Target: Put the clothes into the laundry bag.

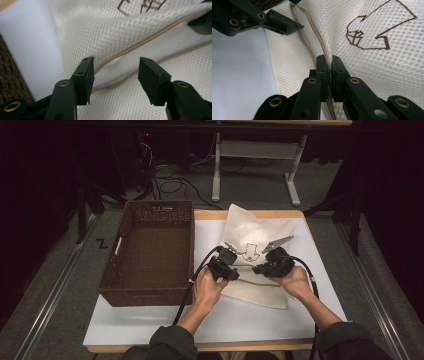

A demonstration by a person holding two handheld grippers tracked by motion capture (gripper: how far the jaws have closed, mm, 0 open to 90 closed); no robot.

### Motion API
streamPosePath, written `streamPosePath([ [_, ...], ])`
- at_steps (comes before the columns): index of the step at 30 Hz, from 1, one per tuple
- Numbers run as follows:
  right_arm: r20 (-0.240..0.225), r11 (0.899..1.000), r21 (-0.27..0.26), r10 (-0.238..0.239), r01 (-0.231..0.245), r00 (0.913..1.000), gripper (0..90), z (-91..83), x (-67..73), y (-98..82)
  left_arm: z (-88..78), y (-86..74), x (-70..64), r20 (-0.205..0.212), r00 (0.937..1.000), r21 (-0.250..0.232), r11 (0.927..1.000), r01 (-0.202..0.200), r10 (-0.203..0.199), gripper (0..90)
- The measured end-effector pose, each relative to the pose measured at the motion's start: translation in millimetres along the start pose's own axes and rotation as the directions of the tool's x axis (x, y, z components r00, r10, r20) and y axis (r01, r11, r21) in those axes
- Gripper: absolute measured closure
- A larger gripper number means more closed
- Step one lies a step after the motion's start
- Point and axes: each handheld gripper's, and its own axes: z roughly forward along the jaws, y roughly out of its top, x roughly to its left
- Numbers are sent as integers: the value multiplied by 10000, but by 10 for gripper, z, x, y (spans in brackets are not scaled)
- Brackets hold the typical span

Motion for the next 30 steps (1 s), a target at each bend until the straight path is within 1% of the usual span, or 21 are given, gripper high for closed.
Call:
streamPosePath([
  [2,38,10000,0,-66,66,10000,868,-5,0,-1,15,-13,3,-272,9996,15,10000,-72,73,430],
  [3,4,10000,-48,-16,16,10000,865,-9,3,-2,14,-16,1,-360,9993,-40,9999,-119,117,428],
  [7,26,10000,-67,-29,29,10000,861,-31,-12,-6,16,-7,-1,-278,9995,-50,9999,-151,150,417],
  [9,-3,9999,-72,98,-98,10000,860,-41,-7,-6,48,-7,-1,-275,9995,96,9998,-158,161,420],
  [10,5,10000,-70,55,-54,10000,859,-44,-8,-7,68,-7,2,-293,9995,205,9997,-145,151,423],
  [12,51,9999,-87,-49,50,10000,859,-53,-9,-6,105,-5,12,-397,9991,356,9993,-114,128,430],
  [15,38,9999,-119,-67,67,10000,859,-67,-17,-5,118,-1,6,-502,9986,271,9995,-141,155,427],
  [18,7,9999,-98,84,-84,10000,858,-73,-28,-14,144,4,-26,-654,9972,327,9989,-337,358,431],
  [19,13,9999,-94,132,-132,9999,858,-75,-32,-17,155,7,-31,-673,9971,338,9989,-330,352,437],
  [21,5,9999,-105,87,-87,10000,855,-79,-31,-18,164,10,-31,-702,9969,381,9987,-334,360,484],
  [26,-32,9998,-189,10,-10,10000,851,-93,-34,-25,143,15,-6,-482,9984,253,9993,-280,292,679],
  [28,-56,9998,-177,50,-51,10000,848,-93,-33,-29,127,17,-11,-385,9987,259,9991,-329,338,762],
  [30,-49,9998,-182,31,-32,10000,843,-91,-29,-30,107,17,-16,-315,9987,280,9988,-390,399,814],
])
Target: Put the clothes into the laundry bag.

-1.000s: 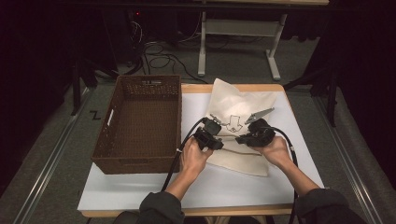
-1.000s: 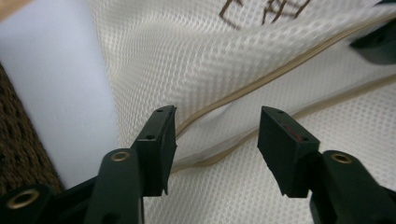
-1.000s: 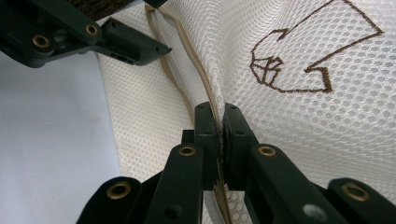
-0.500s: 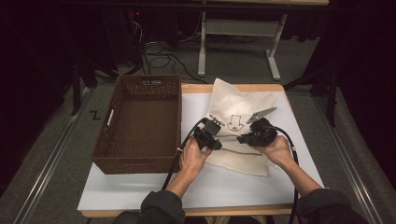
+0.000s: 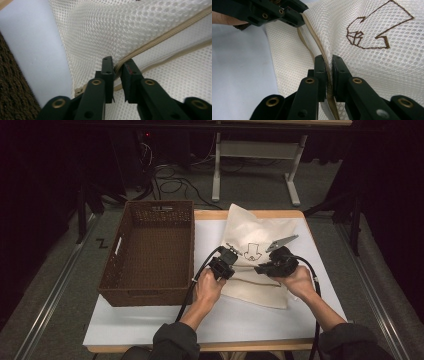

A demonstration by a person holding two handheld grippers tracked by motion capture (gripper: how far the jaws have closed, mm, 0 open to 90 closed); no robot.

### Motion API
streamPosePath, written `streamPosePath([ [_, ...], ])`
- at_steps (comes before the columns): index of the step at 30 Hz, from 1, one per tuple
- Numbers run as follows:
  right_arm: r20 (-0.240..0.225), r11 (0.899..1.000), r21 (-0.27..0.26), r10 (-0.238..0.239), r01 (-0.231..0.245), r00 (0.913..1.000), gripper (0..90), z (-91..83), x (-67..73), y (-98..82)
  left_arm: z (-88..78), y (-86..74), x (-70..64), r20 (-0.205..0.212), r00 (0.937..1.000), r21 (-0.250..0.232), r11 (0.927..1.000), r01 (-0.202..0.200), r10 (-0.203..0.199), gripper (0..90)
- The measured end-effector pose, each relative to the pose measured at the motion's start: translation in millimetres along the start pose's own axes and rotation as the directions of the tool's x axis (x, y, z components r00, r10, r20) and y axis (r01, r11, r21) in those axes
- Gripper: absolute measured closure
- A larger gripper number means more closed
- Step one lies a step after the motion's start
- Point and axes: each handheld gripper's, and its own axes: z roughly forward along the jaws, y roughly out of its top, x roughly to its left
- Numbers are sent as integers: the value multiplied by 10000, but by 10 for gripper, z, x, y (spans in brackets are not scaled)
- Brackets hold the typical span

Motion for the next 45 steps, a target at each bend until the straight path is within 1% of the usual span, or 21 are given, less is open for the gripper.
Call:
streamPosePath([
  [7,123,9999,-53,97,-96,9999,825,-11,5,-24,-115,2,8,245,9996,-23,9999,-112,113,852],
  [10,259,9997,-121,217,-214,9994,800,-14,7,-66,-160,1,-4,484,9986,-40,9998,-203,205,853],
  [12,323,9997,-135,230,-225,9992,781,-27,2,-99,-179,1,-22,624,9975,37,9995,-322,319,853],
  [15,430,9993,-98,375,-371,9984,760,-47,4,-132,-204,9,-56,751,9960,183,9986,-503,488,853],
  [17,460,9988,-169,463,-456,9979,750,-61,25,-147,-220,10,-66,815,9953,245,9983,-538,516,853],
  [19,550,9994,-114,319,-313,9980,728,-71,41,-171,-233,5,-60,909,9945,315,9980,-542,511,853],
  [21,645,9994,-61,333,-330,9974,717,-64,62,-198,-236,-1,-58,867,9950,387,9978,-536,501,853],
  [22,733,9997,28,244,-246,9970,717,-61,66,-218,-236,-6,-53,895,9949,434,9977,-512,471,853],
  [24,725,9994,73,320,-326,9969,718,-55,70,-265,-242,-14,-53,990,9942,481,9977,-476,426,854],
  [27,838,9991,52,425,-431,9956,725,-62,78,-304,-262,-33,-73,1097,9930,503,9975,-497,440,854],
  [28,849,9993,72,352,-359,9958,732,-68,69,-318,-270,-40,-77,1180,9921,508,9975,-498,435,854],
  [30,807,9990,54,446,-452,9957,760,-78,62,-335,-287,-56,-92,1326,9903,542,9974,-479,404,854],
  [32,708,9994,60,349,-354,9969,796,-91,58,-350,-301,-69,-123,1445,9886,597,9969,-509,418,854],
  [34,722,9995,80,311,-317,9969,808,-100,73,-368,-314,-93,-167,1605,9861,645,9965,-541,432,854],
  [35,764,9995,122,271,-281,9967,808,-106,74,-385,-317,-103,-178,1664,9850,675,9961,-571,452,853],
  [39,680,9994,40,341,-344,9971,806,-107,88,-454,-303,-159,-212,1942,9801,740,9957,-556,403,850],
  [44,610,9994,-28,359,-358,9975,787,-95,100,-502,-266,-192,-213,2042,9783,843,9951,-526,344,837],
  [45,633,9990,-60,452,-449,9970,781,-91,105,-507,-259,-197,-211,2060,9780,836,9951,-521,339,831],
])
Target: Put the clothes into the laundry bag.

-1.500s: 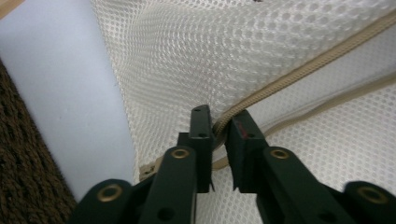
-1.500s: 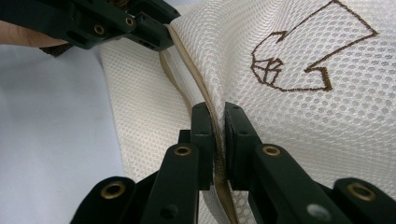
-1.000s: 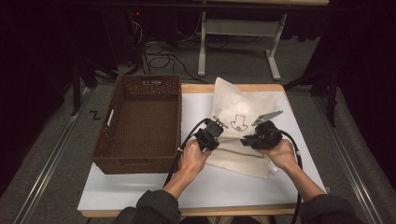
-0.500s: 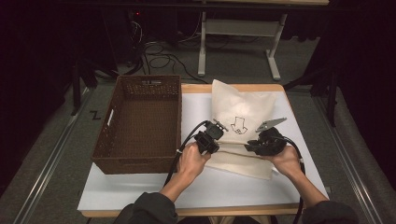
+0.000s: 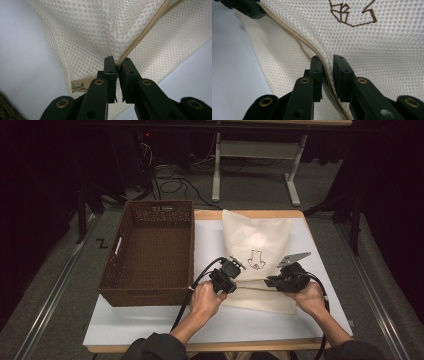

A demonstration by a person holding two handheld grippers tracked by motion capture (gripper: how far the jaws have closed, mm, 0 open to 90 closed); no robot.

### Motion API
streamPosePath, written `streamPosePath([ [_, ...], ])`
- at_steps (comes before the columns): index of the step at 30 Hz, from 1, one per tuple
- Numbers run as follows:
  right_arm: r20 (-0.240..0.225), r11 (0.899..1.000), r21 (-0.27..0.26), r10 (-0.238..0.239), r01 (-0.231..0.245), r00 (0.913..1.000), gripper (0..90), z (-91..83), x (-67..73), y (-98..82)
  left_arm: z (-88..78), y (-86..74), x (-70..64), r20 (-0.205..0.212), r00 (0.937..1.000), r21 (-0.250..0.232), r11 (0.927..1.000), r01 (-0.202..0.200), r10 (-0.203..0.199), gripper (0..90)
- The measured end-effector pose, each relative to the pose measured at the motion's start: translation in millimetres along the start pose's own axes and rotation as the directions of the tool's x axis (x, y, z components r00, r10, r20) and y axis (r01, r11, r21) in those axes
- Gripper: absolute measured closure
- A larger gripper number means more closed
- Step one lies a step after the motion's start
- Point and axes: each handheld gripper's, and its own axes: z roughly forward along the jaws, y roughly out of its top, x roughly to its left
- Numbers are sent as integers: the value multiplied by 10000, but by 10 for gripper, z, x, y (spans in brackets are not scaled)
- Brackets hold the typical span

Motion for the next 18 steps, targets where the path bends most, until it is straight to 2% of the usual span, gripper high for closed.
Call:
streamPosePath([
  [4,-20,9999,-43,111,-111,9999,780,19,-6,-30,29,-21,31,115,9999,-91,10000,-21,22,775],
  [8,-95,9996,-44,261,-262,9996,779,56,1,-63,24,-31,31,231,9997,-247,9997,-37,43,650],
  [13,-148,9997,71,255,-254,9996,774,110,1,-91,-4,-20,17,511,9987,-504,9987,-50,75,583],
  [18,-203,9994,181,295,-292,9994,767,162,22,-106,-14,7,-50,484,9975,-569,9972,-485,513,534],
])
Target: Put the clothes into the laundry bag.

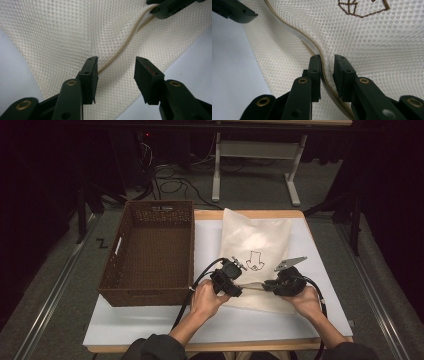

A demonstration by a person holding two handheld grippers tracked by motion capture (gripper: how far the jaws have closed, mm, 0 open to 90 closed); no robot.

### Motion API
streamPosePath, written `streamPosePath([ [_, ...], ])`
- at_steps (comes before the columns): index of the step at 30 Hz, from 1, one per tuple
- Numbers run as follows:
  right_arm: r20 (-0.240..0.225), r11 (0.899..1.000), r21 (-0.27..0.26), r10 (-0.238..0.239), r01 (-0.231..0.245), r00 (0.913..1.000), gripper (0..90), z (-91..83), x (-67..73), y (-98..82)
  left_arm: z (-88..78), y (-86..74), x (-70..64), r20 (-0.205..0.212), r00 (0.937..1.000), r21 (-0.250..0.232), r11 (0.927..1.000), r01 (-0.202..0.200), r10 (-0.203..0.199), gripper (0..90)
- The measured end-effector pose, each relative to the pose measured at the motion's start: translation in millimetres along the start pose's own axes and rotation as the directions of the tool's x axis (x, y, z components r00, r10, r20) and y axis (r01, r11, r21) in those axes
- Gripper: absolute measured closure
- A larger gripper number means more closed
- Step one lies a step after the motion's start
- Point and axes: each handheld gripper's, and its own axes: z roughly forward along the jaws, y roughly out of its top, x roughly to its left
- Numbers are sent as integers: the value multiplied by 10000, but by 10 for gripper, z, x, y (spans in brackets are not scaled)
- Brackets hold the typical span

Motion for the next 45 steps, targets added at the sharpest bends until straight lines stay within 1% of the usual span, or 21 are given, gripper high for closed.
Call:
streamPosePath([
  [2,-5,10000,45,-77,77,10000,763,21,-1,-10,0,11,-8,43,10000,-107,9999,10,-10,530],
  [4,-10,10000,87,-16,16,10000,757,37,2,-24,-2,24,12,87,9999,-248,9996,116,-113,529],
  [7,-42,10000,66,67,-67,10000,752,50,2,-38,47,49,75,128,9983,-401,9976,573,-568,532],
  [10,-89,10000,39,38,-38,10000,740,52,1,-43,148,76,129,-71,9967,-287,9964,802,-804,539],
  [11,-88,10000,55,-35,36,10000,730,47,-2,-46,185,80,141,-168,9965,-239,9964,812,-816,541],
  [13,-129,10000,46,6,-6,9999,716,41,12,-52,256,81,162,-246,9955,-107,9958,908,-910,542],
  [16,-128,9999,6,-135,135,9998,712,29,16,-74,345,71,180,-338,9948,73,9953,961,-958,546],
  [18,-136,9999,-155,-56,54,9999,712,11,5,-88,377,67,188,-412,9942,118,9949,1003,-998,549],
  [19,-135,9997,-242,102,-105,9999,713,-3,1,-92,389,66,193,-443,9938,118,9946,1029,-1023,551],
  [21,-78,9993,-369,100,-103,9999,722,-18,-12,-97,405,66,202,-490,9933,138,9943,1054,-1047,554],
  [22,-41,9987,-471,199,-201,9998,734,-24,-14,-99,411,66,208,-545,9928,119,9942,1073,-1065,557],
  [25,135,9971,-650,404,-394,9991,778,-38,-29,-100,435,65,228,-607,9916,109,9933,1150,-1141,560],
  [29,434,9949,-779,683,-647,9967,797,-10,-56,-94,472,56,249,-732,9906,147,9930,1171,-1157,560],
  [31,610,9949,-679,784,-742,9951,797,23,-76,-93,484,51,255,-748,9903,142,9929,1183,-1169,560],
  [32,613,9942,-653,890,-849,9941,797,39,-77,-93,489,47,258,-753,9902,117,9928,1190,-1178,559],
  [33,644,9949,-618,831,-791,9945,796,56,-89,-94,493,44,260,-760,9900,116,9927,1201,-1189,559],
  [35,708,9948,-566,885,-846,9936,794,86,-105,-103,501,35,269,-735,9900,107,9925,1218,-1207,557],
  [36,688,9936,-547,1028,-992,9923,791,97,-107,-108,505,28,276,-716,9900,127,9924,1226,-1214,555],
  [40,394,9936,-189,1119,-1113,9929,768,148,-123,-163,506,4,307,-649,9895,162,9913,1303,-1290,549],
  [41,348,9937,-261,1095,-1086,9934,768,136,-127,-174,506,1,312,-641,9895,167,9912,1310,-1296,547],
  [45,312,9862,-1034,1330,-1291,9906,771,27,-135,-159,512,4,318,-608,9888,158,9904,1374,-1362,546],
])
